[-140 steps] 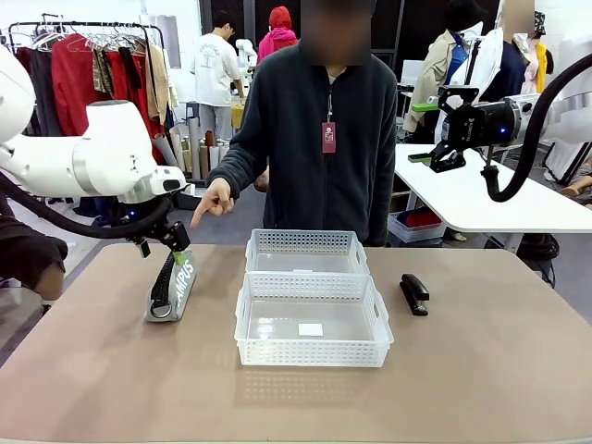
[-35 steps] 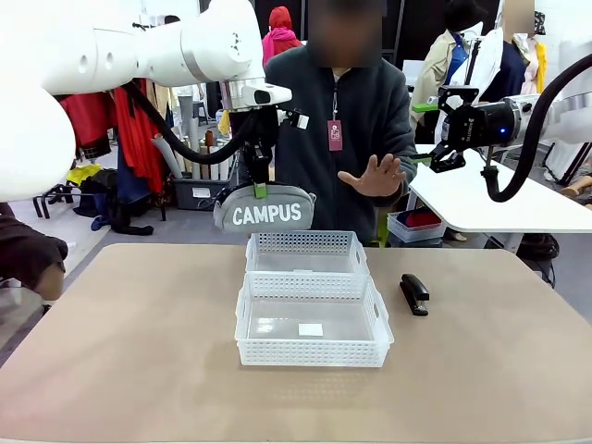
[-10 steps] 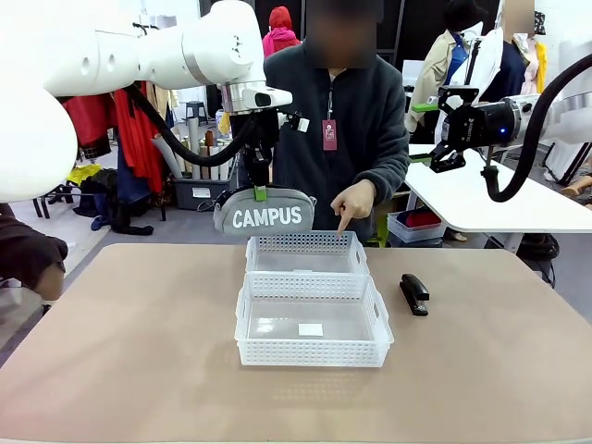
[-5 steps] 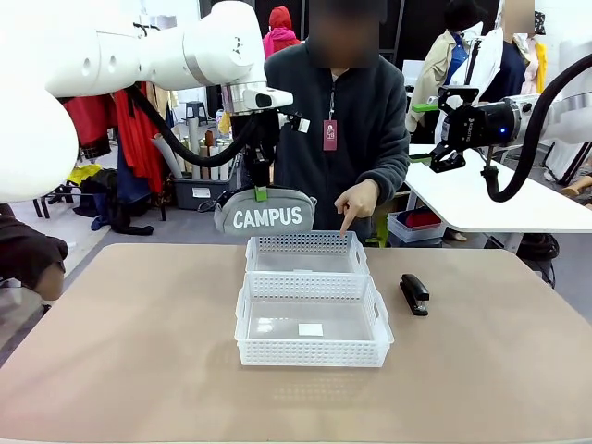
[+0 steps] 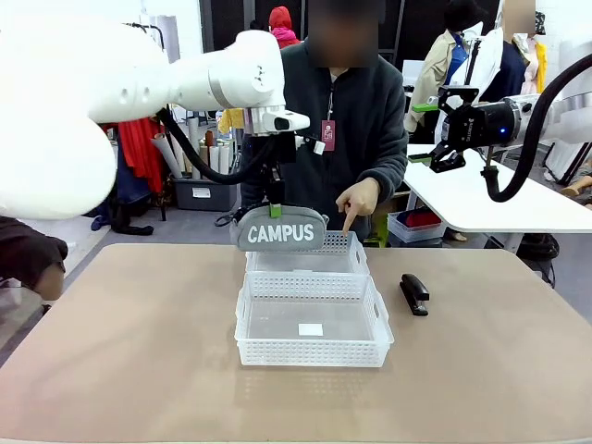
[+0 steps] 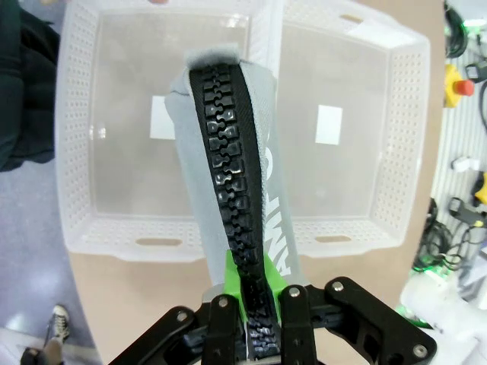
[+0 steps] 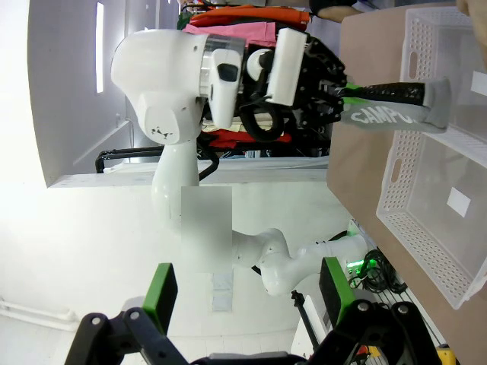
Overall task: Distribute items into two baskets.
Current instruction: Place the picked Pencil pouch into the Organizing basket as instructed by the person.
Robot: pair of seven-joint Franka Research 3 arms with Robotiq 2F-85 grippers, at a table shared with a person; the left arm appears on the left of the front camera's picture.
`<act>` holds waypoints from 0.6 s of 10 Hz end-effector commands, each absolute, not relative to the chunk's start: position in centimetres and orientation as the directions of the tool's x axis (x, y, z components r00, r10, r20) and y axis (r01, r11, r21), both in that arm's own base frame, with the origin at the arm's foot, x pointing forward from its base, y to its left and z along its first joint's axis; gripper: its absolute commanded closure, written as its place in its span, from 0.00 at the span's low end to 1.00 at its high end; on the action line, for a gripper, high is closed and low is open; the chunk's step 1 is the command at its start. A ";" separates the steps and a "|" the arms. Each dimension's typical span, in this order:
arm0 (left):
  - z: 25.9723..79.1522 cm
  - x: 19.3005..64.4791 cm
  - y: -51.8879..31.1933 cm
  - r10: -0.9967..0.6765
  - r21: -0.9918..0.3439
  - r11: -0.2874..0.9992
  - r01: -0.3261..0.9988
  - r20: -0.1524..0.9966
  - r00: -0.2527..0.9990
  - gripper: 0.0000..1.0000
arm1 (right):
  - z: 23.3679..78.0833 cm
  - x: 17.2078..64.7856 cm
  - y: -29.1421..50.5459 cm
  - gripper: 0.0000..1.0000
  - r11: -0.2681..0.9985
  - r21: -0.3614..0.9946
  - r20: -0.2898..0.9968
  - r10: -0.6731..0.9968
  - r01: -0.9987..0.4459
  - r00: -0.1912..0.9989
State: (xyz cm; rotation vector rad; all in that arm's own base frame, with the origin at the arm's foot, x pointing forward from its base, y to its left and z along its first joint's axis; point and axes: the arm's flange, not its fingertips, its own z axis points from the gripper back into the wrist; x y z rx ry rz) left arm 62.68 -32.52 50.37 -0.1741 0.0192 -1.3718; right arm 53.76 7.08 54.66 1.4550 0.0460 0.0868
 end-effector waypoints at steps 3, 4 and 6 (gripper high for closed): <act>49.0 66.8 -35.0 -0.986 -0.093 0.107 0.990 0.122 0.118 1.00 | 54.9 53.7 7.1 0.00 0.114 0.993 0.015 0.086 -0.025 0.996; 48.3 67.4 -35.3 -0.985 -0.099 0.104 0.990 0.127 0.116 1.00 | 54.9 53.7 7.1 0.00 0.114 0.993 0.015 0.086 -0.025 0.996; 47.0 68.0 -35.7 -0.987 -0.137 0.080 0.987 0.127 0.097 1.00 | 54.9 53.7 7.1 0.00 0.114 0.993 0.015 0.086 -0.025 0.996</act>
